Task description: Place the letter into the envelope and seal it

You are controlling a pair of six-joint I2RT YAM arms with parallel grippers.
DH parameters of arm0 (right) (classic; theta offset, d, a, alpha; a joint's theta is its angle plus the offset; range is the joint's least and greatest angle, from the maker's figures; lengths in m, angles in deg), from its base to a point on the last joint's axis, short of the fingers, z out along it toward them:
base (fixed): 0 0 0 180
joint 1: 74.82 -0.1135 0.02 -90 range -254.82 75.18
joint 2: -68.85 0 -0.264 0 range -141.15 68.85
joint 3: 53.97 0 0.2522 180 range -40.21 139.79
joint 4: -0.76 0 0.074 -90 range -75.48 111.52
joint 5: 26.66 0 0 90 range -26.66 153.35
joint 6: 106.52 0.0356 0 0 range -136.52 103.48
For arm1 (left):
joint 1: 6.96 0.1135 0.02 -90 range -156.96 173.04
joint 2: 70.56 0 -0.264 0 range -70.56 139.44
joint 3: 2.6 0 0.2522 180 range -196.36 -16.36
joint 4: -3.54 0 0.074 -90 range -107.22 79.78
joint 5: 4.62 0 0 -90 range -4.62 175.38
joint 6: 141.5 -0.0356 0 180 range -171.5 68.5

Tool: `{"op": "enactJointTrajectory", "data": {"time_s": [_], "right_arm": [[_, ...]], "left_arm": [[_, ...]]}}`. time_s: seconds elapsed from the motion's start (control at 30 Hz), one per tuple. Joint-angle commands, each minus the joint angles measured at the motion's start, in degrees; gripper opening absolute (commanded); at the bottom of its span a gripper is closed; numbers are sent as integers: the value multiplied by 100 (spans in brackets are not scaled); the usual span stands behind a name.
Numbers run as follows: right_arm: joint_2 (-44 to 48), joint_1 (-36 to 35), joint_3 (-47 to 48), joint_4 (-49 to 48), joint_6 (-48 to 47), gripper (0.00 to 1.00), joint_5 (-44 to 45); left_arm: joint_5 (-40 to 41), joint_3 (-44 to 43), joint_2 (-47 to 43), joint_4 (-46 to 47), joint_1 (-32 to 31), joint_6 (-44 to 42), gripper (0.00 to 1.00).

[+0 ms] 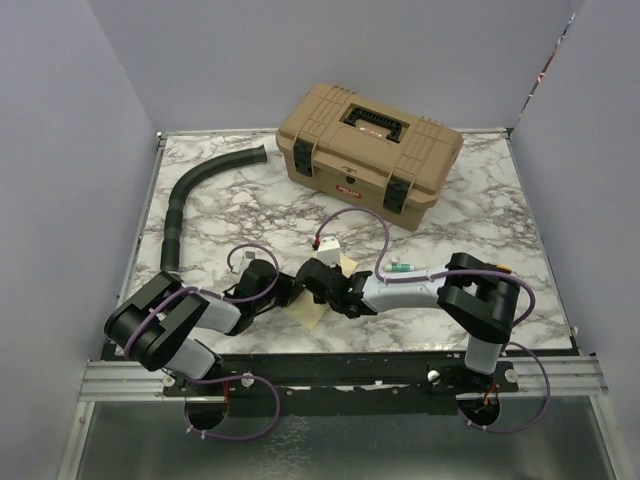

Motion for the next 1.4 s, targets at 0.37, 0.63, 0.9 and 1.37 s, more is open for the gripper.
{"op": "enactJointTrajectory", "data": {"time_s": [0.37, 0.63, 0.9, 1.37], "right_arm": [[-780, -688, -402, 2007, 442, 10, -1485], [-585, -690, -359, 1983, 615, 9, -1525], [-752, -684, -298, 1976, 834, 9, -1782], [-899, -533, -334, 1959, 852, 9, -1569]], "left_arm": [[843, 205, 276, -1379, -17, -97, 0], [921, -730, -1137, -3010, -2, -1897, 9], [222, -1193, -2172, -4544, 71, -3273, 0], [-1651, -824, -1967, -4243, 73, -3881, 0]]}}
